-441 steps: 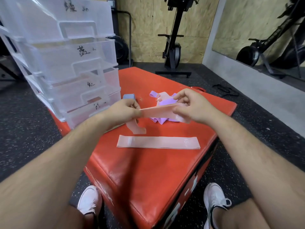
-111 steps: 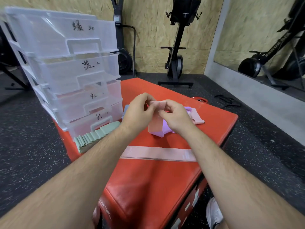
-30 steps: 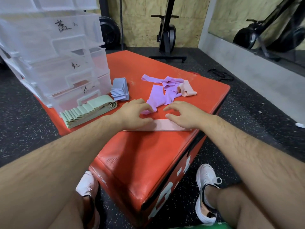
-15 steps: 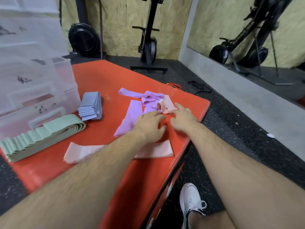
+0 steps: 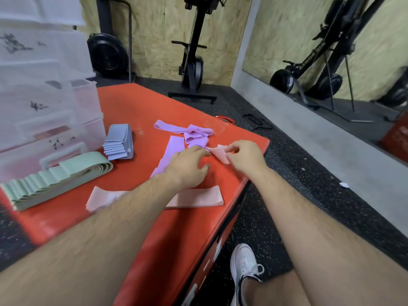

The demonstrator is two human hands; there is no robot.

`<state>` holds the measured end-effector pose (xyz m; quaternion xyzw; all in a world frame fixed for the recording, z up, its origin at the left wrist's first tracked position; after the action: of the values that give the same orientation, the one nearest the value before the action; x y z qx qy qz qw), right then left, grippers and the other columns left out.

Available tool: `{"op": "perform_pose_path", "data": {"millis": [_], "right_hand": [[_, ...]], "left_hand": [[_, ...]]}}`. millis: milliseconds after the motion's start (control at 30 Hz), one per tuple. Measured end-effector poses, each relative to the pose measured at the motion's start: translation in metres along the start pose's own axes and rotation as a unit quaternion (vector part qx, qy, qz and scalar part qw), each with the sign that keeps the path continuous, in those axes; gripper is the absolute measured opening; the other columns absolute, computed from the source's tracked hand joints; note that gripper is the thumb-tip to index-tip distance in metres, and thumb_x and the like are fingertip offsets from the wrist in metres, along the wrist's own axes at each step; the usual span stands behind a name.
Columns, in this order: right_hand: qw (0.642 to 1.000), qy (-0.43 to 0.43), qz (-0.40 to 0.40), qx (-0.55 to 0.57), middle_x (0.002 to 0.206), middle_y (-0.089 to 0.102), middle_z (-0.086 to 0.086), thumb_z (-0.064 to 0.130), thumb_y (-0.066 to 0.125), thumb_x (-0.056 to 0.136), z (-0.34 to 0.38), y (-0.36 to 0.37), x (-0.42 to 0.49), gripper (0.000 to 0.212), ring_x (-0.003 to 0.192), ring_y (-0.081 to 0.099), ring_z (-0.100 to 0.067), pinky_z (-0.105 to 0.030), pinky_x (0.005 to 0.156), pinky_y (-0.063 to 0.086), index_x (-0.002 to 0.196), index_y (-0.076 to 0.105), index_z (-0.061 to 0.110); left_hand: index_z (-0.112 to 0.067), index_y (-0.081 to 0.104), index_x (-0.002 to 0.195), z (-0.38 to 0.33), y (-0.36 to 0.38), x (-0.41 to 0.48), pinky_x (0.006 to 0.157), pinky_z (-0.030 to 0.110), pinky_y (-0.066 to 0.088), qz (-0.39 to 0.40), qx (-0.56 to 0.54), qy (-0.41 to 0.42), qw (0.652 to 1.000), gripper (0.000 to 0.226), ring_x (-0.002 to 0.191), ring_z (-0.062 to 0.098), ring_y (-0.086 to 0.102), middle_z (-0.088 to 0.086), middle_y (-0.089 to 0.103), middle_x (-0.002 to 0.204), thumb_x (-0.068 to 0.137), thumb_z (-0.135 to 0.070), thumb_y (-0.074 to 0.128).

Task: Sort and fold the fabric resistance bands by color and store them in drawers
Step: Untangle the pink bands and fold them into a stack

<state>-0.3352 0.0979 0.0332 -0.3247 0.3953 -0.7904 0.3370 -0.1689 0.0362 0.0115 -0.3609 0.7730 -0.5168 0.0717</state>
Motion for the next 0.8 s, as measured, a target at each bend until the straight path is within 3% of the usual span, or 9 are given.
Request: {"op": "perform_pose_path", "data": {"millis": [67,167,233,300,400,533,667,733,800], "right_hand": [[0.998,0.002,-0.032,0.059,0.093,0.075,0.009,0.011,0.065,0.082,0.009,-0.019,-0.011,0.020,0.088,0.067,-0.011,-0.025,0.079,0.050,0.088,0.078,0.024],[0.990,-0.036,-0.072,0.113,0.085,0.071,0.014,0.008,0.066,0.082,0.035,-0.046,-0.023,0.021,0.084,0.065,-0.002,-0.018,0.079,0.048,0.087,0.078,0.023],[0.983,-0.077,-0.086,0.144,0.084,0.071,0.015,0.006,0.067,0.082,0.058,-0.059,-0.029,0.019,0.080,0.063,0.002,-0.011,0.076,0.046,0.087,0.078,0.021],[0.972,-0.113,-0.084,0.187,0.083,0.072,0.014,0.005,0.068,0.081,0.080,-0.070,-0.037,0.019,0.077,0.064,0.005,-0.007,0.072,0.044,0.086,0.078,0.020],[0.951,-0.133,-0.065,0.270,0.083,0.073,0.012,0.002,0.069,0.083,0.105,-0.074,-0.047,0.019,0.076,0.065,0.005,-0.009,0.070,0.046,0.088,0.078,0.018],[0.931,-0.115,-0.012,0.345,0.082,0.072,0.010,-0.003,0.067,0.083,0.124,-0.063,-0.053,0.021,0.067,0.063,0.006,-0.011,0.065,0.047,0.089,0.075,0.016],[0.927,-0.095,0.028,0.360,0.080,0.070,0.007,-0.001,0.063,0.086,0.136,-0.047,-0.054,0.022,0.066,0.061,0.003,-0.012,0.064,0.047,0.090,0.074,0.017],[0.929,-0.088,0.056,0.354,0.084,0.071,0.004,0.002,0.063,0.088,0.143,-0.036,-0.055,0.020,0.071,0.062,0.000,-0.014,0.066,0.048,0.090,0.075,0.018],[0.926,-0.078,0.086,0.360,0.088,0.075,-0.001,0.010,0.066,0.090,0.150,-0.023,-0.056,0.014,0.078,0.065,-0.007,-0.027,0.076,0.056,0.090,0.077,0.018]], "left_hand": [[-0.027,0.055,0.134,-0.004,-0.006,-0.005,0.108,0.037,0.036,-0.008,-0.039,-0.008,0.999,0.041,0.132,0.015,0.046,-0.007,0.053,0.141,0.093,-0.030,0.057],[-0.020,0.055,0.134,-0.013,-0.027,-0.015,0.094,0.011,0.032,-0.041,-0.114,-0.009,0.993,0.041,0.126,0.011,0.047,-0.011,0.050,0.133,0.094,-0.026,0.060],[-0.014,0.052,0.136,-0.020,-0.048,-0.022,0.087,0.003,0.029,-0.075,-0.168,0.004,0.983,0.044,0.122,0.009,0.045,-0.012,0.045,0.126,0.094,-0.020,0.063],[-0.017,0.045,0.142,-0.018,-0.067,-0.027,0.102,0.011,0.033,-0.111,-0.208,0.008,0.972,0.056,0.127,0.007,0.044,-0.011,0.045,0.133,0.091,-0.023,0.068],[-0.030,0.040,0.144,-0.011,-0.086,-0.036,0.096,0.001,0.029,-0.112,-0.225,0.016,0.968,0.069,0.118,-0.007,0.041,-0.016,0.042,0.134,0.085,-0.032,0.075],[-0.043,0.042,0.139,0.000,-0.108,-0.052,0.102,0.028,0.043,-0.108,-0.199,0.026,0.974,0.063,0.116,0.001,0.052,-0.019,0.055,0.120,0.085,-0.033,0.073],[-0.034,0.045,0.139,0.019,-0.120,-0.068,0.076,0.015,0.045,-0.097,-0.244,-0.006,0.965,0.061,0.081,-0.001,0.057,-0.008,0.055,0.098,0.086,-0.024,0.075],[-0.035,0.049,0.134,0.025,-0.124,-0.077,0.064,0.017,0.045,-0.093,-0.250,-0.009,0.964,0.052,0.068,0.002,0.057,-0.008,0.053,0.093,0.088,-0.021,0.071],[-0.028,0.055,0.124,0.030,-0.129,-0.085,0.052,0.020,0.045,-0.102,-0.265,-0.019,0.959,0.036,0.055,0.006,0.055,-0.005,0.052,0.085,0.093,-0.013,0.062]]}}
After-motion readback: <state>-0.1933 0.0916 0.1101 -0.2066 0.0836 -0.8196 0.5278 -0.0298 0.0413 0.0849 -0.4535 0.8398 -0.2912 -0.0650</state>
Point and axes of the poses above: each hand's wrist, its own x-axis towards the middle knuckle, its own y-axis out of the palm, z = x × y, the point moved 9 cm from there along x, towards the middle knuckle
